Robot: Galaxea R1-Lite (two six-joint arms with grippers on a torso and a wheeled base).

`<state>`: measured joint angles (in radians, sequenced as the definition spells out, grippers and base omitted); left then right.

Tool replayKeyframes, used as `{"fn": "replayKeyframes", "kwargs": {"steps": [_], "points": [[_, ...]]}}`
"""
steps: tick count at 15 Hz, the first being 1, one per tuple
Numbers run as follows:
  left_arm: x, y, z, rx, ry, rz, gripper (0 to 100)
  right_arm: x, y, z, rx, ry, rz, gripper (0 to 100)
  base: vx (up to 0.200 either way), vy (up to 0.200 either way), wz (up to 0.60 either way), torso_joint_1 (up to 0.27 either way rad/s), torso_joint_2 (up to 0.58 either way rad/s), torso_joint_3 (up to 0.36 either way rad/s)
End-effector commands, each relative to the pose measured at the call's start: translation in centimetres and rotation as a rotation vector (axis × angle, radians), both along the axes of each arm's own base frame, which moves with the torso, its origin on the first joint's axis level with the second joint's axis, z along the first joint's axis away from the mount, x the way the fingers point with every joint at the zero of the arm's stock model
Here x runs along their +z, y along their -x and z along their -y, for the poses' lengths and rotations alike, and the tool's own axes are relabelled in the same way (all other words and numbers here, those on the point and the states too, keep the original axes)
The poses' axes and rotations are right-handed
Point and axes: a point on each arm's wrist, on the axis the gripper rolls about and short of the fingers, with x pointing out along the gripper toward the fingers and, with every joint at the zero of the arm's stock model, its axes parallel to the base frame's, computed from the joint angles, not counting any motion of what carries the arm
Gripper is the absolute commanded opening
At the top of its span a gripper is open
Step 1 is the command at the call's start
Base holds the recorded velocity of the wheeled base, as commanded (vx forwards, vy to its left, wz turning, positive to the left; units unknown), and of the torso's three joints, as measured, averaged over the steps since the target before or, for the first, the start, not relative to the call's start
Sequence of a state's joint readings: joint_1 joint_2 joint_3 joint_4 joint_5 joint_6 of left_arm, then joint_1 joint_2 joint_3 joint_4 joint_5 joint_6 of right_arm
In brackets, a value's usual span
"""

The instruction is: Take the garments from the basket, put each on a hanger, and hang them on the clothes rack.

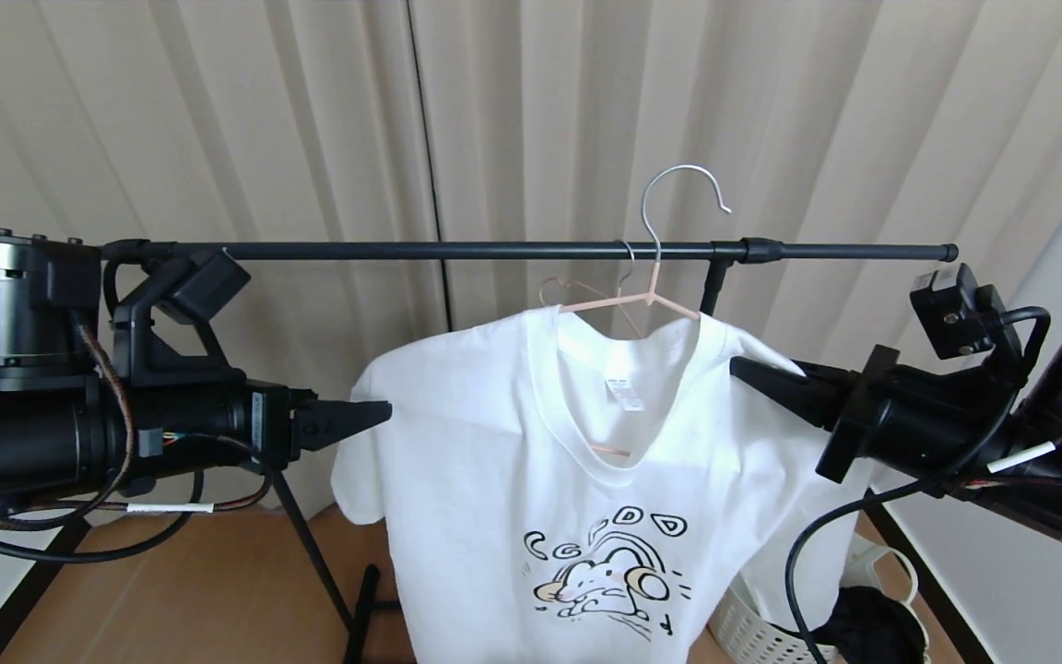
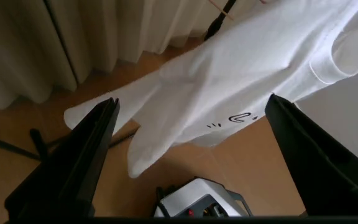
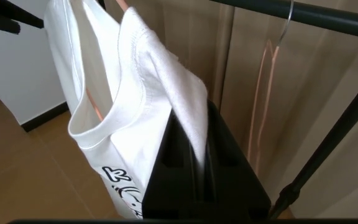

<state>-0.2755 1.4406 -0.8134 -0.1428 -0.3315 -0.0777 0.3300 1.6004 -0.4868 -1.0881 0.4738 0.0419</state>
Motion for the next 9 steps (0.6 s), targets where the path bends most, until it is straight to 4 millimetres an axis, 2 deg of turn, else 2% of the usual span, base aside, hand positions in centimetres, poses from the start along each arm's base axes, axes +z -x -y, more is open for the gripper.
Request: {"fn": "replayKeyframes", "kwargs": {"steps": [1,3,9], "points": [[-1.7,-1.2,0.3,0.000,-0.011,-0.044,100,0.5,0.5,0.5,-0.006,-0.007,0.018,0,0.000,0.000,0.00,0.000,0.00,0.000],[-2.7,-1.7,0.5,0.001,-0.007,-0.033,100,0.6,0.5,0.8,0.018,-0.008,0.020,0,0.000,0.000,0.00,0.000,0.00,0.000],[-3.5,-2.0,0.6,-0.002,-0.013,-0.056,100,1.2,1.0,1.0,0.021,-0.016,0.041,0,0.000,0.000,0.00,0.000,0.00,0.000]]}}
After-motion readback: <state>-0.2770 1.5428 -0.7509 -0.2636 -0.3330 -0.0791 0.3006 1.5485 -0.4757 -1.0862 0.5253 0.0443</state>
